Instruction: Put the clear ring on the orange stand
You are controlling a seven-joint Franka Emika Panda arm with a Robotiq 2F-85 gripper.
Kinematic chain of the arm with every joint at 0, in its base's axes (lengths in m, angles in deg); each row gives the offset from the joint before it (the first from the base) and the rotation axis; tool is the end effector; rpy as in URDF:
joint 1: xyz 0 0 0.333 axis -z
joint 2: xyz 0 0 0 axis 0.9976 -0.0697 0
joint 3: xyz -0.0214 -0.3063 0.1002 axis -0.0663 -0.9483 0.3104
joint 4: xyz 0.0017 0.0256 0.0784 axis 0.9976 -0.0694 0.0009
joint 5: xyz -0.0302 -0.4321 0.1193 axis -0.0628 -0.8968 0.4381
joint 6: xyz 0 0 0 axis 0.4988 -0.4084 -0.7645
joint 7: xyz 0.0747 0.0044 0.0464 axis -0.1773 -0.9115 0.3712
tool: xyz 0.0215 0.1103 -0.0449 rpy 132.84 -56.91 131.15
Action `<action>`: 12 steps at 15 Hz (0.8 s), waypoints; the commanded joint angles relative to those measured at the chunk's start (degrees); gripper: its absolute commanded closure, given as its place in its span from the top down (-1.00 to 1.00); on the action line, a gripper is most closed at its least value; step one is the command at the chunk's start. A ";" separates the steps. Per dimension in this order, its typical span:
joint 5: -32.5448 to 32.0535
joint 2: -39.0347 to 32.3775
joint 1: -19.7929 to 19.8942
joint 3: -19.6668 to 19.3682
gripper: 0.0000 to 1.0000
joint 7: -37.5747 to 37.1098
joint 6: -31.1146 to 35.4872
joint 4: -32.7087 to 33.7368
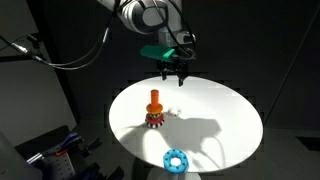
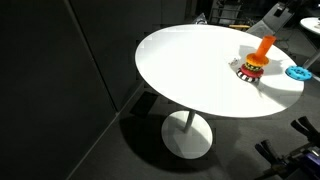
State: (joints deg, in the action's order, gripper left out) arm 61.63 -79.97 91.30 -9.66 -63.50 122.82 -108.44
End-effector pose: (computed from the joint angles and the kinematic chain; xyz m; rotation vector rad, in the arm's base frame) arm 0.6177 -0.1608 0.3500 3.1285 0.0193 0.1729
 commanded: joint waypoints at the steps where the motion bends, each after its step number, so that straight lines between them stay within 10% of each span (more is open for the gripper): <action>1: 1.34 -4.82 1.49 1.90 1.00 -0.89 0.79 4.84; 12: 0.94 -16.18 2.67 5.03 1.00 -2.58 3.86 11.00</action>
State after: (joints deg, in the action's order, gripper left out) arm 61.83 -93.33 92.73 -6.16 -64.91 126.28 -100.24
